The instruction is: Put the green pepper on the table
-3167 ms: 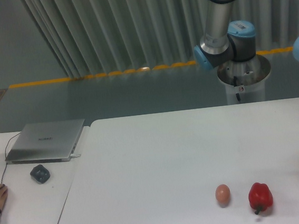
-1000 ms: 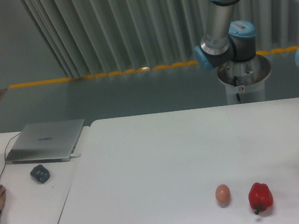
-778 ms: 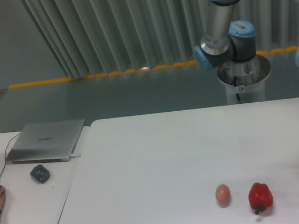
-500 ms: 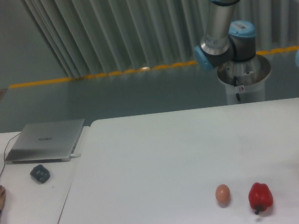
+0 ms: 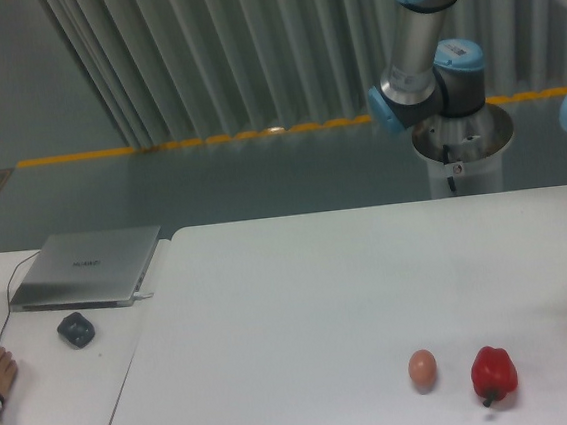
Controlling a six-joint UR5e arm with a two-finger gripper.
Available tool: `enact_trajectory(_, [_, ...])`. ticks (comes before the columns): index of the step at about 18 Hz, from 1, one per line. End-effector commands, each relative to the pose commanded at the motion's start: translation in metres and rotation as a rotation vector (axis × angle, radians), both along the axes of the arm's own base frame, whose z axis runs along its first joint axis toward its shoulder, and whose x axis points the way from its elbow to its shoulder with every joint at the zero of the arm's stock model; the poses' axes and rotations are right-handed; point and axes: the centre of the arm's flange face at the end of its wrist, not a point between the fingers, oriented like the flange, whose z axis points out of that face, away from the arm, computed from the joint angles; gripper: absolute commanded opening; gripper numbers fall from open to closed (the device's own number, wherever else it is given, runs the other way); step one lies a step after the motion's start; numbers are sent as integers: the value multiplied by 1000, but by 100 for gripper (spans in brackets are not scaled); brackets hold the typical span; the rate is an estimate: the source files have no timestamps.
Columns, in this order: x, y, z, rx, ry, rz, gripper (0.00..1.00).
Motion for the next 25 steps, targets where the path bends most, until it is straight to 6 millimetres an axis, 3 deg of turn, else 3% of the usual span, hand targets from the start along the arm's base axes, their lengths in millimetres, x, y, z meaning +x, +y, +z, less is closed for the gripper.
enact_trajectory(5, [0,3,0,5,3,16,99])
enact_trajectory(10, [0,4,5,18,7,19,71])
enact_trajectory(13, [0,4,6,18,7,19,60])
enact_trajectory(19, [3,9,14,23,2,17,58])
enact_trajectory(25, [-3,10,41,110,-75,45,58])
